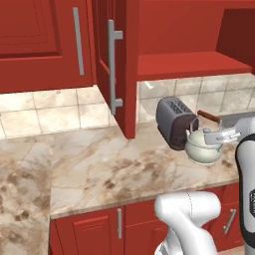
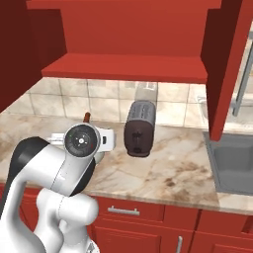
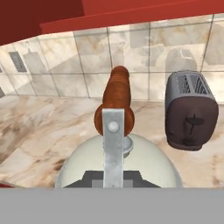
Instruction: Open the cabinet, pick the kettle from the cabinet, and place it in the sink.
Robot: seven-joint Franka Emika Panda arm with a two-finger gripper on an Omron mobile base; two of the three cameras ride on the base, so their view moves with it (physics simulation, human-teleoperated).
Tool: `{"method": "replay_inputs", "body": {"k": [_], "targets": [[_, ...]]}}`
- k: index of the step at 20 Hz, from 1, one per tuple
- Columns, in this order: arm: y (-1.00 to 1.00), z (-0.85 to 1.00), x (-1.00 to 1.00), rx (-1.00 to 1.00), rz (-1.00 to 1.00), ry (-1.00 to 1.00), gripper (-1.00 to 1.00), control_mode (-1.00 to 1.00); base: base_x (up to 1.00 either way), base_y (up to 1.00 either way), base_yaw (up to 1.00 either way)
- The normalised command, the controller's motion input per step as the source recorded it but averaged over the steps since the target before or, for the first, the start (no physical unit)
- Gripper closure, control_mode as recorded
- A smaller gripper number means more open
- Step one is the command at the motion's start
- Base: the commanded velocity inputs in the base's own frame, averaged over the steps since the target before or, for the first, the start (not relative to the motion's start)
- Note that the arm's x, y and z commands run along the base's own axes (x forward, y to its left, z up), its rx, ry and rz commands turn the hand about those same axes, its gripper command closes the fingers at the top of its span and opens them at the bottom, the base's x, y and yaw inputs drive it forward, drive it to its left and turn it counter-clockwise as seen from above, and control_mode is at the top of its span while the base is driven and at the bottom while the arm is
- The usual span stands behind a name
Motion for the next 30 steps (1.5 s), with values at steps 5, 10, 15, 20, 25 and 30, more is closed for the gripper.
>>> {"method": "replay_inputs", "body": {"k": [5, 10, 15, 20, 25, 30], "targets": [[0.0, 0.0, 0.0, 0.0, 0.0, 0.0, 1.0, 1.0, -0.49, 0.0, -0.17], [0.0, 0.0, 0.0, 0.0, 0.0, 0.0, 1.0, 1.0, -0.49, 0.0, -0.14], [0.0, 0.0, 0.0, 0.0, 0.0, 0.0, 1.0, 1.0, -0.55, 0.01, -0.08], [0.0, 0.0, 0.0, 0.0, 0.0, 0.0, 1.0, 1.0, -0.5, 0.0, -0.02], [0.0, 0.0, 0.0, 0.0, 0.0, 0.0, 1.0, 1.0, -0.49, -0.03, -0.04], [0.0, 0.0, 0.0, 0.0, 0.0, 0.0, 1.0, 1.0, -0.26, -0.13, -0.03]]}}
